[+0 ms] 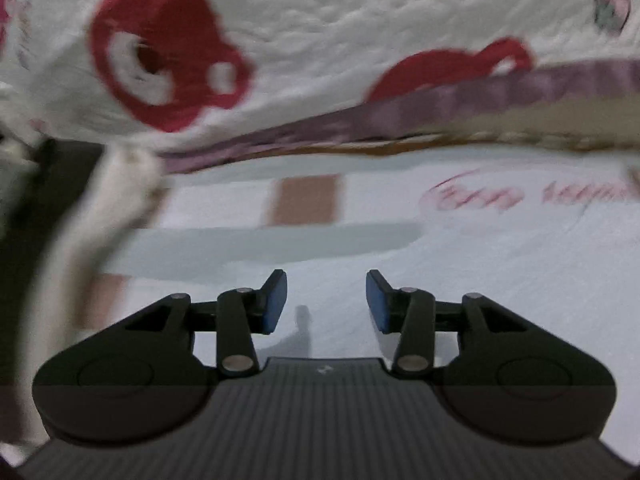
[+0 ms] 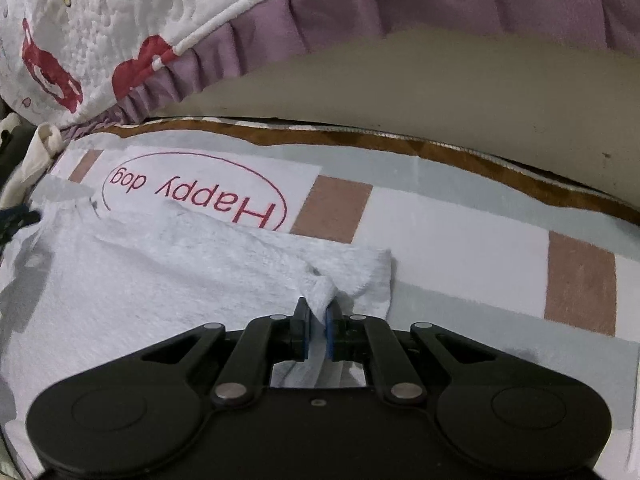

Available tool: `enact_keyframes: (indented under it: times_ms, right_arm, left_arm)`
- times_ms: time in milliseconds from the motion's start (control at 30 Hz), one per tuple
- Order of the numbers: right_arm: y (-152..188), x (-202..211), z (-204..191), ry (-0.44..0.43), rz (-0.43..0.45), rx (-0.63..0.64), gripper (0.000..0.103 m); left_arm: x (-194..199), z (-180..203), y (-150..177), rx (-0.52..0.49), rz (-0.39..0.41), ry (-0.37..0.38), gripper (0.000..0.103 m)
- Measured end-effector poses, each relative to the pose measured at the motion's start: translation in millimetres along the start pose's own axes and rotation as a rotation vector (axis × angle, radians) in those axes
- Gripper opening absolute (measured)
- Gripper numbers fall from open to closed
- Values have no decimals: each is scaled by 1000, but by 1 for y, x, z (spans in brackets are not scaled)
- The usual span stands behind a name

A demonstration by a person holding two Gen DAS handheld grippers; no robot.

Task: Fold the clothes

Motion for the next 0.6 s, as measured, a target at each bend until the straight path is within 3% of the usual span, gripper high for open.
enact_keyframes:
  times_ms: [67,300,367,467,533,567,600]
  right_arm:
    - [1,-1,1,-2,-2,-12,9]
    - [1,-3,2,0,-5,-30,9]
    - [1,-3,2,-3,-5,-33,9]
    - [1,-3,3,-11,-3,-41,9]
    - [1,-3,4,-17,0,-47,9]
    - [1,-3,4,-20,1,-49,9]
    - [2,-3,4,-22,2,-48,9]
  left_arm:
    - [1,-14,8,19,-14,-8,43]
    - [-2,-57,51,246,-122,87,59]
    - [-2,-53,54,239,-125,129,59]
    - [-9,-34,56,150,-124,157,63]
    - [-13,-28,55,127,-112,145,54]
    - [-15,-27,54,123,-105,137,27]
    - [-16,-27,53,122,-99,120,7]
Point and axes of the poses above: each gripper's, at about its wrist camera, not at the fingertips, and x roughly against the way its jaws point, z to its right, y to its underside, the point moved 10 cm from there along -x, roughly the way its jaws point, and after that the axes turned 7 degrees about -y, right-handed, at the moved point
